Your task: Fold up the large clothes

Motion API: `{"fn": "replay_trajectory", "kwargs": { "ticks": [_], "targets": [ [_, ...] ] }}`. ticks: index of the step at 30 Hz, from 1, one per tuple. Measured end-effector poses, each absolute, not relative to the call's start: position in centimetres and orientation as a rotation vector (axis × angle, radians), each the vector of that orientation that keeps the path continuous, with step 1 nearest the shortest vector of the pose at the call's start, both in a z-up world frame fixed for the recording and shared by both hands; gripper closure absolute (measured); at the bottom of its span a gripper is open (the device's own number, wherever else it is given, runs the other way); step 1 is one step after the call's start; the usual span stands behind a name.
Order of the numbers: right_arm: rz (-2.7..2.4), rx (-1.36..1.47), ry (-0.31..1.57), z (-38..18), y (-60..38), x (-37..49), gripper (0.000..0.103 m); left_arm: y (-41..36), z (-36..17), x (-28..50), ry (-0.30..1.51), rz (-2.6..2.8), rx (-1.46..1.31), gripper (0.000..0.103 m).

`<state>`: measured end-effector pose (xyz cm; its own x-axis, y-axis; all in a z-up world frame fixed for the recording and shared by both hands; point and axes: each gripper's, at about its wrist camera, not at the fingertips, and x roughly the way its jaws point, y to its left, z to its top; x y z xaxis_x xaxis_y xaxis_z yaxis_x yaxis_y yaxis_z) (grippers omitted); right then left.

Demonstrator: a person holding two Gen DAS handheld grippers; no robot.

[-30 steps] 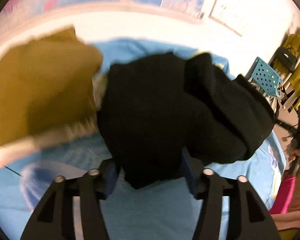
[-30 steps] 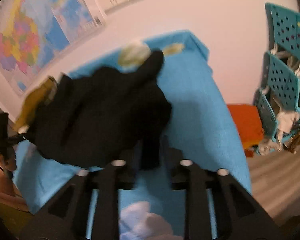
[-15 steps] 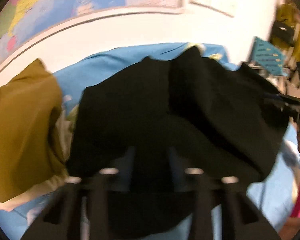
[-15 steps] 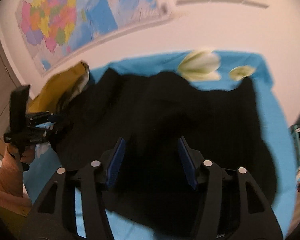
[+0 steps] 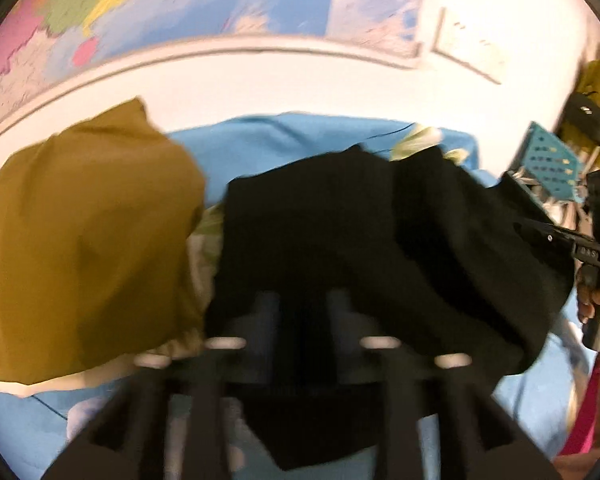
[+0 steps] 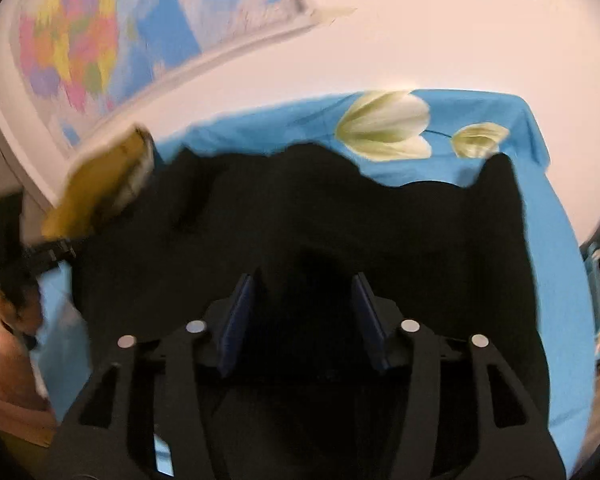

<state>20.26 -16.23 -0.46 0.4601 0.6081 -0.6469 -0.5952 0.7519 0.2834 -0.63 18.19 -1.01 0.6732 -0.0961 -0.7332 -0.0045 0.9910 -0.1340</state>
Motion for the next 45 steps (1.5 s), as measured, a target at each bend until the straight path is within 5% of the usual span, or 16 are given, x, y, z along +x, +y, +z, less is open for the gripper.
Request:
{"fn": "replay_trajectory", "kwargs": {
  "ticks": [4,8,9,11,12,18,26,30,33,45],
  "targets": [
    [0.631,-0.026,0.775,0.3,-18.3,20.3,0.035,16.0,-0.1,-0.3,0.801,-0.134,-0.086,0.044],
    [0.574,-0.183,0.826,-1.8,-16.8,20.8,0.035,14.0,-1.3,2.2,0.866,-0.16,-0.062,0.043],
    [0.561,-0.225,0.821,-2.2,-16.1,20.8,0.039,13.6,-2.0,2.7,0.893,-0.155,-0.064,0.043],
    [0.537,-0.289,0.807,-2.6,-15.8,20.7,0.069,13.2,-3.0,3.7,0.914,-0.138,-0.04,0.043],
    [0.562,-0.266,0.823,-2.8,-16.4,20.9,0.095,13.1,-3.2,4.1,0.917,-0.129,-0.028,0.043],
    [0.513,-0.163,0.738,-0.8,-20.4,21.6,0.102,14.6,-3.1,4.0,0.917,-0.072,-0.041,0.051],
    [0.499,-0.115,0.795,-1.7,-20.4,22.1,0.097,14.9,-3.3,4.4,0.918,-0.037,-0.045,0.052],
    [0.546,-0.083,0.706,0.7,-19.9,19.8,0.068,15.0,-3.2,4.3,0.923,-0.034,-0.048,0.052],
    [0.646,-0.114,0.656,1.9,-17.8,17.5,0.062,14.9,-3.0,4.1,0.916,-0.024,-0.041,0.052],
    [0.655,-0.14,0.784,-3.3,-15.1,19.1,0.06,13.2,-2.5,1.9,0.855,-0.01,-0.009,0.039]
  ]
}}
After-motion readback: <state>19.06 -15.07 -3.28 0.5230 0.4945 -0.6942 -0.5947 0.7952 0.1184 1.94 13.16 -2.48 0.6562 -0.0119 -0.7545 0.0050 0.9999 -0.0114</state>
